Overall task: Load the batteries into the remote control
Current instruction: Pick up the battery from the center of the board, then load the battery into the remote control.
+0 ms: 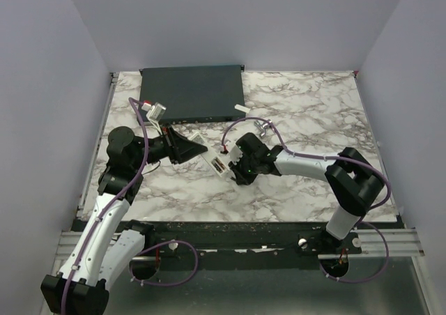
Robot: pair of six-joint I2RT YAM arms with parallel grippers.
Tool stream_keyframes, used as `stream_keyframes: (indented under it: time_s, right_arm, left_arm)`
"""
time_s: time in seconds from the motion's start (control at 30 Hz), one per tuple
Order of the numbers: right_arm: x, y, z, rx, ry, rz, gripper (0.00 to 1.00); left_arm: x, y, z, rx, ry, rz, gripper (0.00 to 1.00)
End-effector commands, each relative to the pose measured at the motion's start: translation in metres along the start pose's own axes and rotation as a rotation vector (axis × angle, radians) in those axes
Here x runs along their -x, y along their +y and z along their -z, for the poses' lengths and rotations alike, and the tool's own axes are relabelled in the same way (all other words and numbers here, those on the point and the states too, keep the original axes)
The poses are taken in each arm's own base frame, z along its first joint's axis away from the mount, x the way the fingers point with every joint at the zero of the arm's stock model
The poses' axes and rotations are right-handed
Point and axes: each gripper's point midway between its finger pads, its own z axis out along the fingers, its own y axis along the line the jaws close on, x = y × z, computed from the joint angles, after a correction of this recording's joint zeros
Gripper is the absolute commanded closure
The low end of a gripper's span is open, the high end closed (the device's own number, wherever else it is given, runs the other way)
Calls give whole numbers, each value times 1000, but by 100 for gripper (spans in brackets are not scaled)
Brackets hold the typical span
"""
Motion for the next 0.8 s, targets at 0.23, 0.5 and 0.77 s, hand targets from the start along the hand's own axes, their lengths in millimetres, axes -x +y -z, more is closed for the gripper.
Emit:
stream_keyframes:
  time_s: [0.23, 0.5, 0.77]
  right_arm:
    - [26, 10, 38, -34, -173, -160, 99]
    - [42, -10, 110, -236, -301, -229, 99]
    - [61, 1, 183, -250, -391, -229, 99]
  left_arm:
    - [4, 9, -1, 16, -35, 26, 100]
    - [5, 44, -8, 120, -106, 143, 100]
    - [-16, 82, -13, 144, -188, 351, 100]
